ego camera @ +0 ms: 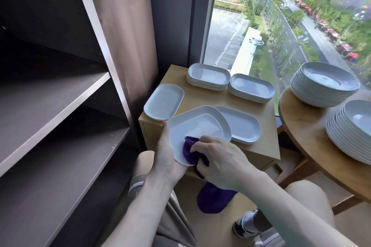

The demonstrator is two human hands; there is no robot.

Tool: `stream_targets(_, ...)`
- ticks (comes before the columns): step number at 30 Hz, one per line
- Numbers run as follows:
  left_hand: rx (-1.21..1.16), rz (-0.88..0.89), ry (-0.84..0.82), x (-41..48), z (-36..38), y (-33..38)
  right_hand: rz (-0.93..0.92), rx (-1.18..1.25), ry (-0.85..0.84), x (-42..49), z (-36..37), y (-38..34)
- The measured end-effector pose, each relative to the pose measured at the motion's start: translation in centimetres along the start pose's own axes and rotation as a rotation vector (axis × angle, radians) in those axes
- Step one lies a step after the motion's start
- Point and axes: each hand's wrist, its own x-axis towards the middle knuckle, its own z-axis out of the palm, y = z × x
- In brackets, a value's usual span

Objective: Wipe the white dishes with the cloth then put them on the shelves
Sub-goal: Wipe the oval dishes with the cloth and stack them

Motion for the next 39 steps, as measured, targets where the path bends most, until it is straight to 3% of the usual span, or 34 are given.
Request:
stream_targets(7, 0.091, 0.022, -0.024, -0.7, -0.1, -0.2, 0.368, -0.030, -0.040, 1.3, -2.8, 5.7)
stream_targets(12, 0.316, 0.051, -0.027, -1.3, 1.6, -2.2, 0.601, 0.310, 0.143, 2.4, -3.0, 6.7)
stream_targets(15, 0.407, 0.120, -0.031, -1.4, 2.2, -2.8, 0.559, 0.353, 0.211, 2.1, -1.2, 5.4)
stream_targets(21, 0.409, 0.142, 0.081, -1.0, 1.6, -3.3, 0.193, 0.266, 0.282, 0.9, 1.1, 0.7)
stream_targets(25, 0.184, 0.008, 0.148, -0.3, 0.8, -2.9, -0.002, 0.151, 0.140, -0.6, 1.1, -1.4)
stream_targets(27, 0.110, 0.025, 0.126, 0.1, 0.5, -2.0, -0.035, 0.062, 0.059, -1.5, 1.4, -1.1)
stream_targets(30, 0.104, 0.054, 0.071, 0.3, 0.5, -1.1, 0.028, 0.013, 0.041, -2.0, 1.6, 0.3)
stream_targets(35, 0.147, 0.046, -0.006, -0.1, 0.2, -0.5, 0.329, 0.016, 0.060, -0.8, 0.4, 4.4)
stream_targets(39, 0.187, -0.011, -0.049, -0.6, 0.6, -1.2, 0.467, -0.002, 0.105, 0.0, -1.3, 6.5)
